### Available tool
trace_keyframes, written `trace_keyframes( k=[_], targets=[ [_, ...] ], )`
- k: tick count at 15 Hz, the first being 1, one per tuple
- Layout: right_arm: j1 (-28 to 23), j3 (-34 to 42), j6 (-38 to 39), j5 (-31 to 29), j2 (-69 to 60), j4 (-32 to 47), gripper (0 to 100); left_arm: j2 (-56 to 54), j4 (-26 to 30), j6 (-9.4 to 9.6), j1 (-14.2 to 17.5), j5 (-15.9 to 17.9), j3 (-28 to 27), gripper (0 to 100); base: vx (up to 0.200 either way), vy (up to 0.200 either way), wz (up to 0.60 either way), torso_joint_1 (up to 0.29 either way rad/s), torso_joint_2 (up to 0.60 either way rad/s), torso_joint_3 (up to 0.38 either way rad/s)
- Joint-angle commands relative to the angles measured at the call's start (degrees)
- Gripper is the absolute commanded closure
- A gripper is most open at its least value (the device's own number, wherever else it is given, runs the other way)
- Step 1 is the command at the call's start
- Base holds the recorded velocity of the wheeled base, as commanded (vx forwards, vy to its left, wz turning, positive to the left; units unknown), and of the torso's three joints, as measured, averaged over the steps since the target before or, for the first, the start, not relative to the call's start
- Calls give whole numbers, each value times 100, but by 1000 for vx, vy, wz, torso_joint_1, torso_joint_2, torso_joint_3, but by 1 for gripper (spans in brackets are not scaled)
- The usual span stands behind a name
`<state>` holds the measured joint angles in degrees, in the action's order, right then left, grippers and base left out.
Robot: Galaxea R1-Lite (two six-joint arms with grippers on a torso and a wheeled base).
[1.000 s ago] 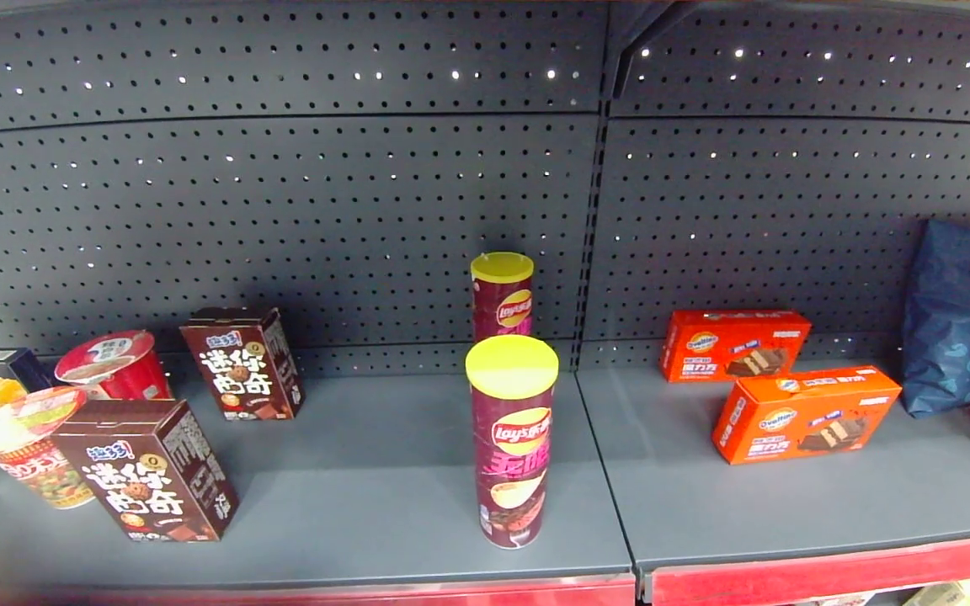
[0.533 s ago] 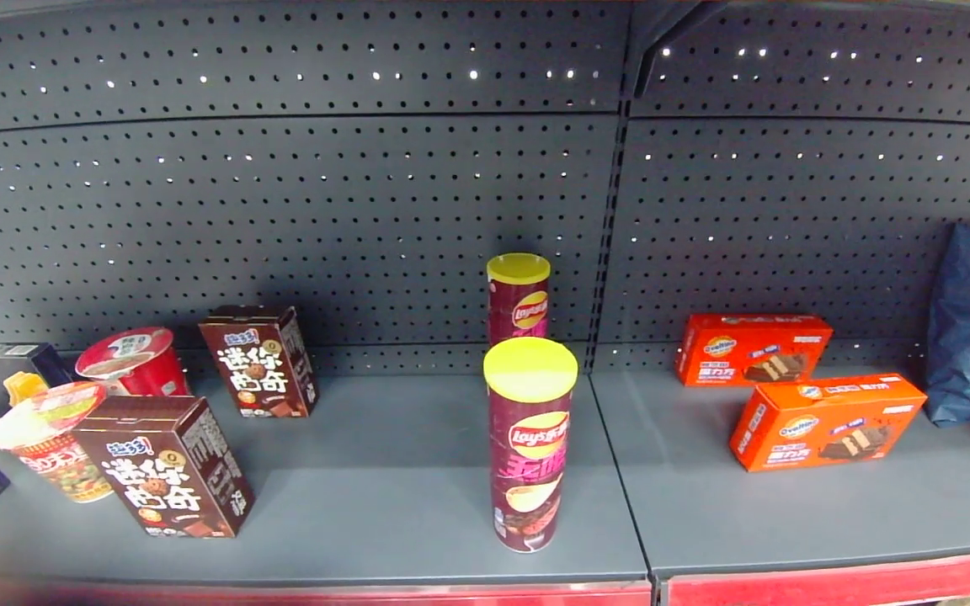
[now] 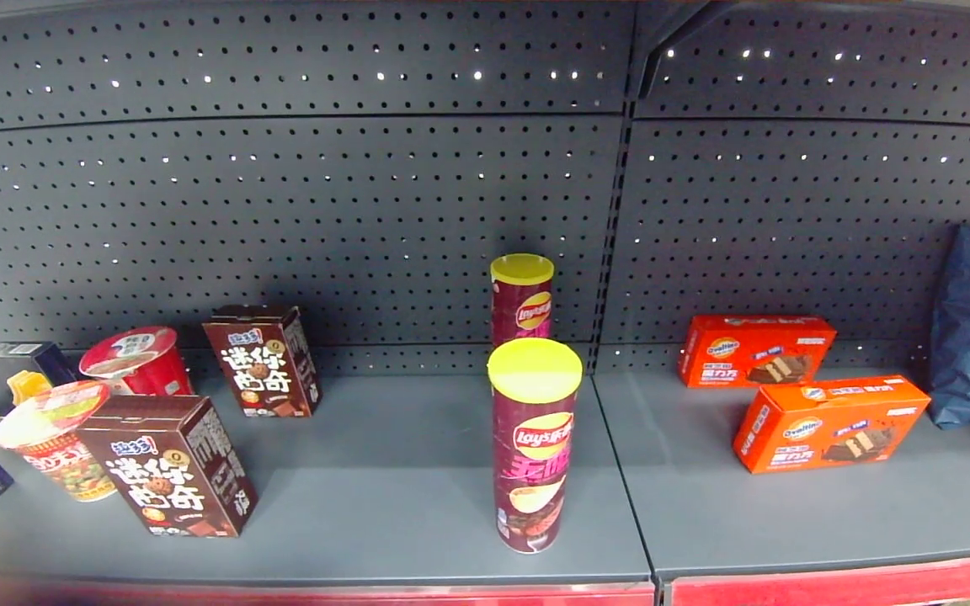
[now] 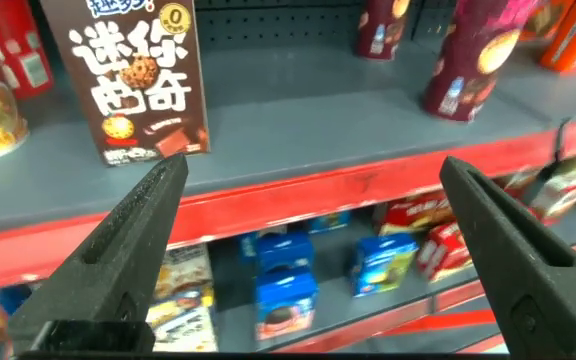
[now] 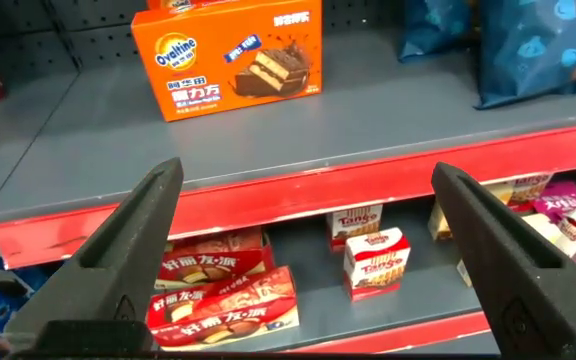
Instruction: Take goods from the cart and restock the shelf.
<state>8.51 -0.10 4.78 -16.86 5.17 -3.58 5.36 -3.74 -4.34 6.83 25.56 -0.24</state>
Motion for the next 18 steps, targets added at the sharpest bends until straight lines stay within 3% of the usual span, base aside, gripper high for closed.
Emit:
trace_keyframes(
  k=[1, 4, 12, 18],
  targets=[
    [2, 1, -3, 7, 28, 7, 0, 9, -4, 126, 3, 1, 24, 0, 0, 0, 0, 0, 0, 0],
    [2, 1, -12, 7, 28, 7, 0, 17, 5, 267, 12, -148, 16, 0, 0, -133, 0, 2, 0, 2],
    [2, 1, -3, 104, 28, 7, 0, 9, -4, 56, 12, -122, 16, 0, 0, 0, 0, 0, 0, 0],
    [-7, 1, -65, 86, 28, 7, 0, 9, -4, 47, 12, -139, 16, 0, 0, 0, 0, 0, 0, 0]
  ],
)
